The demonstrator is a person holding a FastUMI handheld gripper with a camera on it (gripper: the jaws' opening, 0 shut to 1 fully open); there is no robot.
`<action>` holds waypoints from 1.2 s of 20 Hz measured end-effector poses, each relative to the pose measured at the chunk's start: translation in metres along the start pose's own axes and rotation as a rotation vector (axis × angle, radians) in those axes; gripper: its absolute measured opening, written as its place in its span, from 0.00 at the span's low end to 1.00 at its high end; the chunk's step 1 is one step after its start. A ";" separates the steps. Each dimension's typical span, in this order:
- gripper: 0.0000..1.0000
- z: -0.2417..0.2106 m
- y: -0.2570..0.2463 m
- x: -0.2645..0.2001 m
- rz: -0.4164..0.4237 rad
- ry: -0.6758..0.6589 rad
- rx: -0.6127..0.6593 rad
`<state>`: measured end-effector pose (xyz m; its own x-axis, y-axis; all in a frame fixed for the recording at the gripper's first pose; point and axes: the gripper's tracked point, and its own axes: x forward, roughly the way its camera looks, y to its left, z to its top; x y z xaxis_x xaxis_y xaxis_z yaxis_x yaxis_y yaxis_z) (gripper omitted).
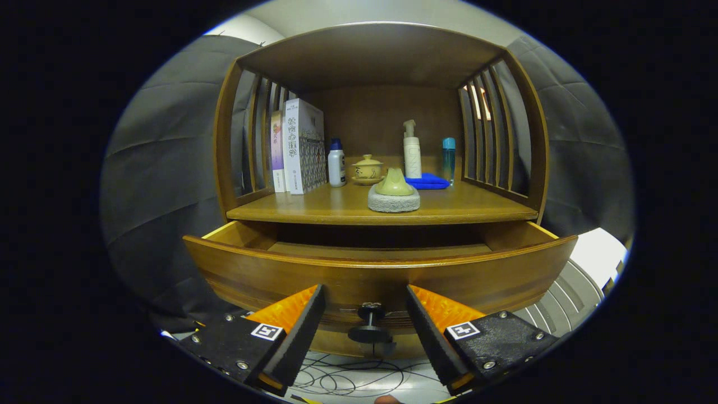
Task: Pull open the drawer, take out the items inside it, and place them on the countertop above the cabinet.
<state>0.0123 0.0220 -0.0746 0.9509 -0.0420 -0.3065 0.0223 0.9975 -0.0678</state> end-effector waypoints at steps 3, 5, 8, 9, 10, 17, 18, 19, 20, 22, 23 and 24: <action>0.91 0.003 0.000 0.008 -0.007 0.002 0.005; 0.91 0.004 -0.001 0.013 -0.012 0.004 0.005; 0.91 0.005 -0.001 0.021 -0.020 0.005 -0.010; 0.91 0.006 -0.002 0.024 -0.023 0.005 -0.013; 0.91 0.007 -0.001 0.027 -0.027 0.003 -0.016; 0.91 0.010 -0.003 0.044 -0.058 -0.012 -0.048; 0.91 0.011 -0.004 0.047 -0.064 -0.014 -0.051; 0.91 0.011 -0.004 0.050 -0.068 -0.016 -0.058; 0.91 0.012 -0.004 0.053 -0.071 -0.017 -0.066; 0.91 0.013 -0.005 0.059 -0.072 -0.020 -0.075; 0.91 0.014 -0.005 0.061 -0.073 -0.023 -0.077; 0.91 0.014 -0.005 0.064 -0.076 -0.025 -0.078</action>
<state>0.0775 0.0151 -0.0803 0.9549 -0.1153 -0.2738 0.0718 0.9839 -0.1638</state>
